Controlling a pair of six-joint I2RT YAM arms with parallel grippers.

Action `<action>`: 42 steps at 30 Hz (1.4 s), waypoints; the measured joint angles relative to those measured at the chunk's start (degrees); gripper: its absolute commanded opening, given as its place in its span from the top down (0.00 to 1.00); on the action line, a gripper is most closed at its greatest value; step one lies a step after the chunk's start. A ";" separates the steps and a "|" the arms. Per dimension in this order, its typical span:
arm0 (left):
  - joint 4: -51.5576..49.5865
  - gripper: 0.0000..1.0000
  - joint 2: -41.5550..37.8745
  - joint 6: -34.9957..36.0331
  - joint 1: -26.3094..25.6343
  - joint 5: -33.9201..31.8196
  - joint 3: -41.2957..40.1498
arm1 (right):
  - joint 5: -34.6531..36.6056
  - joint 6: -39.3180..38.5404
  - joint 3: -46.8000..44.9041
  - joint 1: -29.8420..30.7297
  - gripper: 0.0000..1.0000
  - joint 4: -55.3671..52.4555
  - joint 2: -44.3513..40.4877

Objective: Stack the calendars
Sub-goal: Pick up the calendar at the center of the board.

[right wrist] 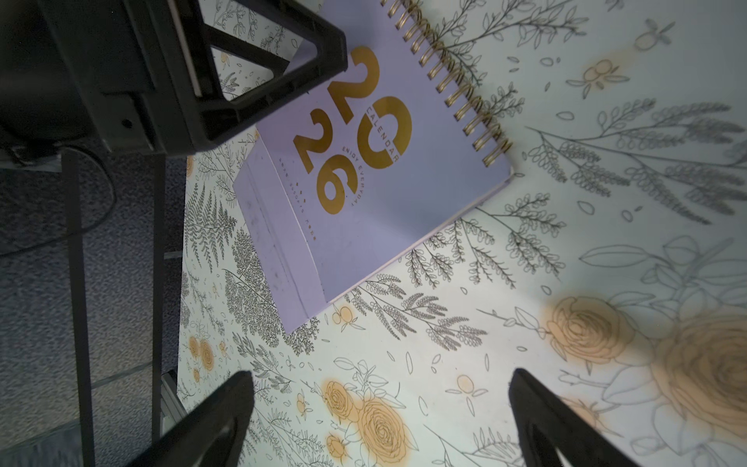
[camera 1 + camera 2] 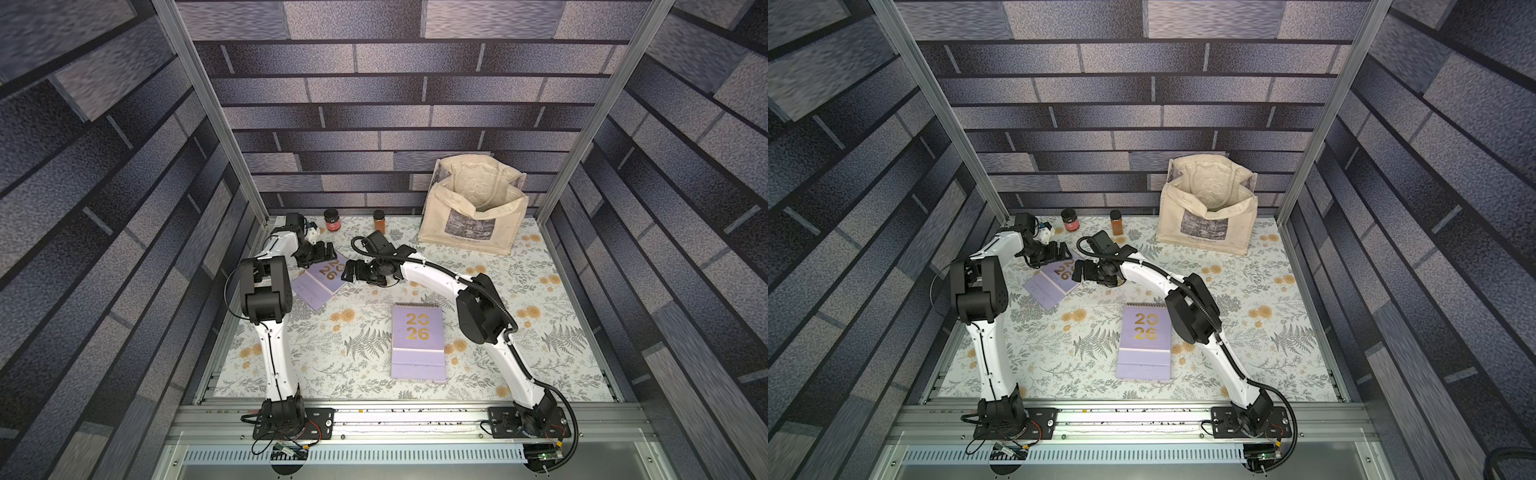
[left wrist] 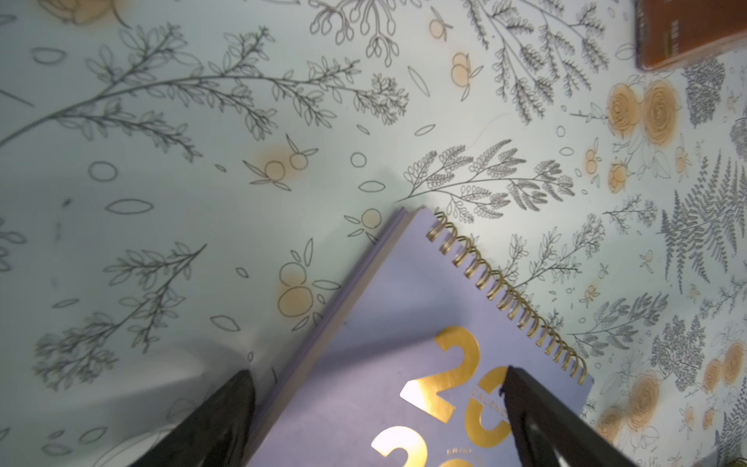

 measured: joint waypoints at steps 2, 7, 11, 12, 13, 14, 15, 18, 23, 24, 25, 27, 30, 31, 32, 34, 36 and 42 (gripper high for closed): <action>1.03 0.02 -1.90 -0.31 0.11 0.85 -3.23 | -0.15 0.37 -0.15 0.00 0.00 0.37 0.00; 2.62 0.02 -5.70 -1.66 -0.33 1.33 -9.25 | -1.14 2.27 -3.04 0.02 0.00 3.13 0.00; 4.17 0.01 -8.20 -2.75 -1.14 1.29 -13.22 | -1.22 3.61 -6.32 0.09 0.00 3.80 0.00; 4.52 0.01 -8.83 -3.08 -1.36 1.29 -14.14 | -1.38 3.85 -6.73 0.11 0.00 3.98 0.00; 4.83 0.01 -9.38 -3.34 -1.57 1.31 -14.99 | -1.57 4.11 -6.88 0.11 0.00 4.42 -0.02; 5.20 0.01 -9.97 -3.91 -1.86 1.33 -15.91 | -1.68 4.39 -6.88 0.11 0.00 4.96 -0.02; 5.53 0.01 -10.45 -4.33 -2.05 1.42 -16.59 | -1.81 4.50 -6.88 0.11 0.01 5.29 -0.02; 7.32 0.01 -12.57 -6.01 -2.75 1.86 -19.93 | -2.21 4.90 -6.88 0.11 0.01 5.92 -0.02; 9.20 0.01 -15.98 -8.35 -3.69 2.75 -25.03 | -2.23 5.09 -6.88 0.09 0.01 6.03 -0.02; 9.22 0.01 -16.46 -8.76 -3.80 2.67 -25.64 | -2.23 5.09 -6.97 0.07 0.01 6.05 -0.02; 9.18 0.00 -16.72 -9.03 -3.80 2.47 -25.94 | -2.21 5.09 -7.13 0.04 0.01 6.08 -0.02; 8.92 0.00 -17.00 -9.09 -3.82 1.29 -26.14 | -2.21 5.07 -7.52 -0.26 0.01 6.08 -0.02; 8.85 0.00 -17.05 -9.07 -4.09 -1.03 -26.12 | -2.23 4.87 -7.61 -0.81 0.01 6.08 -0.02; 8.81 0.00 -17.05 -9.07 -4.13 -1.99 -26.05 | -2.21 4.74 -7.58 -0.87 0.01 6.05 -0.02; 8.83 0.00 -17.05 -9.07 -4.13 -2.64 -26.01 | -2.21 4.52 -7.50 -0.92 0.01 5.92 0.00; 8.83 0.00 -17.05 -9.22 -4.13 -4.07 -25.90 | -2.21 4.02 -6.71 -0.92 0.01 5.38 0.39; 8.79 0.00 -17.05 -9.27 -4.13 -5.11 -25.73 | -2.36 3.63 -5.33 -0.92 0.02 5.18 1.31; 7.85 0.05 -15.32 -9.29 -4.13 -4.52 -23.32 | -4.15 2.60 -1.88 -0.92 0.12 5.31 3.87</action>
